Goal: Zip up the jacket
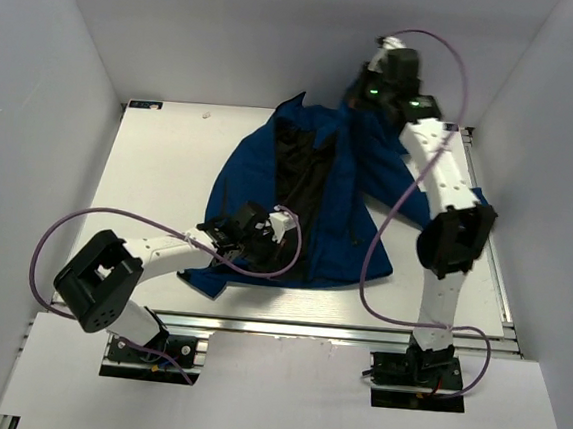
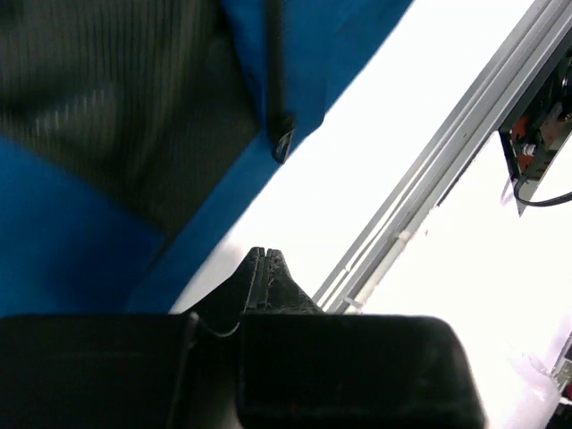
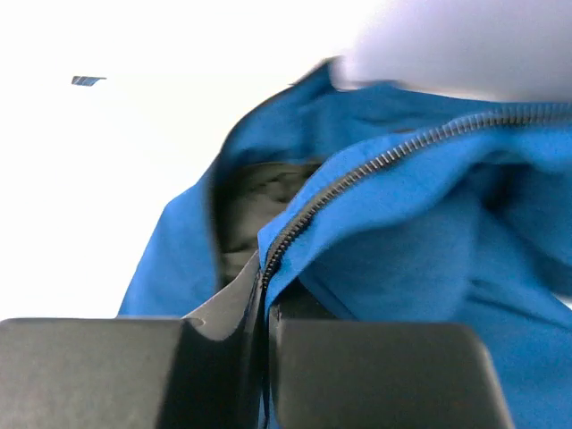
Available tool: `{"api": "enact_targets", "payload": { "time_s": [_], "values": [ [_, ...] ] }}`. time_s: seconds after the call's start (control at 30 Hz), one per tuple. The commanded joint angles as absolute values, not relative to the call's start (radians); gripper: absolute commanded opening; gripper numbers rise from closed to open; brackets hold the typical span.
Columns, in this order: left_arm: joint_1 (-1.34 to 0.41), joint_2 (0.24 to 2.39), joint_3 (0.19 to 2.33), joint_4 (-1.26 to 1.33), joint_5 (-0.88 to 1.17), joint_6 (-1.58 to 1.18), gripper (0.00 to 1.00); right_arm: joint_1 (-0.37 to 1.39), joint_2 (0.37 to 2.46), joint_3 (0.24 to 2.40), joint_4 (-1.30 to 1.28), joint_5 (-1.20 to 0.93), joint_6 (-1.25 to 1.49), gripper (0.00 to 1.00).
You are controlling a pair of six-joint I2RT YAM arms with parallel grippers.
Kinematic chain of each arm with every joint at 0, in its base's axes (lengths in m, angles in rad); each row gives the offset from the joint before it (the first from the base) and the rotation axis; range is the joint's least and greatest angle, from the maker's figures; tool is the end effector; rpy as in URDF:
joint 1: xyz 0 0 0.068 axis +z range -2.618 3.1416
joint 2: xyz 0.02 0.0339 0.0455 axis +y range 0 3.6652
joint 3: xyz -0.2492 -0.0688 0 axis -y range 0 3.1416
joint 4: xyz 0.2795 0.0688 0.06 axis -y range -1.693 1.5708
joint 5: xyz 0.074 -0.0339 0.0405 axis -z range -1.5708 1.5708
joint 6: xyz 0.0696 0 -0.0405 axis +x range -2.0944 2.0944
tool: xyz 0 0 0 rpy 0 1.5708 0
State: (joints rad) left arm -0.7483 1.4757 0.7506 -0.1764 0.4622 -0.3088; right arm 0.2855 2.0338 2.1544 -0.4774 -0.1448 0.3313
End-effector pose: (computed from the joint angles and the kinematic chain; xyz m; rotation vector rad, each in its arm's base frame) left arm 0.2206 -0.2472 0.1142 0.7794 2.5071 -0.9905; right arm 0.5109 0.1604 0.3798 -0.0538 1.9624 0.5488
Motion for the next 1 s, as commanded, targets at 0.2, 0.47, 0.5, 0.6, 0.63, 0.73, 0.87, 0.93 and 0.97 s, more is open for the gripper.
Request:
{"api": "enact_targets", "payload": {
  "time_s": [0.2, 0.47, 0.5, 0.6, 0.63, 0.73, 0.87, 0.93, 0.97],
  "values": [
    [-0.752, 1.270, 0.669, -0.218, 0.417, -0.448, 0.00, 0.537, 2.350, 2.379, -0.390, -0.021, 0.271, 0.26],
    [-0.752, 1.021, 0.722, -0.405, 0.187, -0.498, 0.96, 0.537, 1.955, 2.044, -0.391, -0.016, 0.232, 0.89],
    [-0.752, 1.003, 0.727, -0.438, 0.148, -0.526, 0.98, 0.538, 1.895, 1.972, -0.393, -0.006, 0.223, 0.89],
    [-0.750, 0.967, 0.752, -0.536, -0.082, -0.625, 0.98, 0.569, 1.645, 1.659, -0.391, 0.119, 0.204, 0.89],
    [-0.747, 0.966, 0.756, -0.552, -0.133, -0.647, 0.98, 0.584, 1.585, 1.582, -0.394, 0.167, 0.203, 0.89],
    [-0.738, 0.997, 0.755, -0.566, -0.256, -0.710, 0.98, 0.624, 1.381, 1.303, -0.403, 0.330, 0.210, 0.89],
    [-0.723, 1.049, 0.764, -0.532, -0.265, -0.733, 0.98, 0.614, 1.131, 0.966, -0.330, 0.088, 0.253, 0.89],
    [-0.721, 1.061, 0.769, -0.514, -0.261, -0.738, 0.98, 0.621, 1.077, 0.890, -0.308, 0.019, 0.317, 0.89],
    [-0.719, 1.063, 0.767, -0.508, -0.258, -0.741, 0.98, 0.635, 1.060, 0.870, -0.319, -0.067, 0.324, 0.89]
  ]
}}
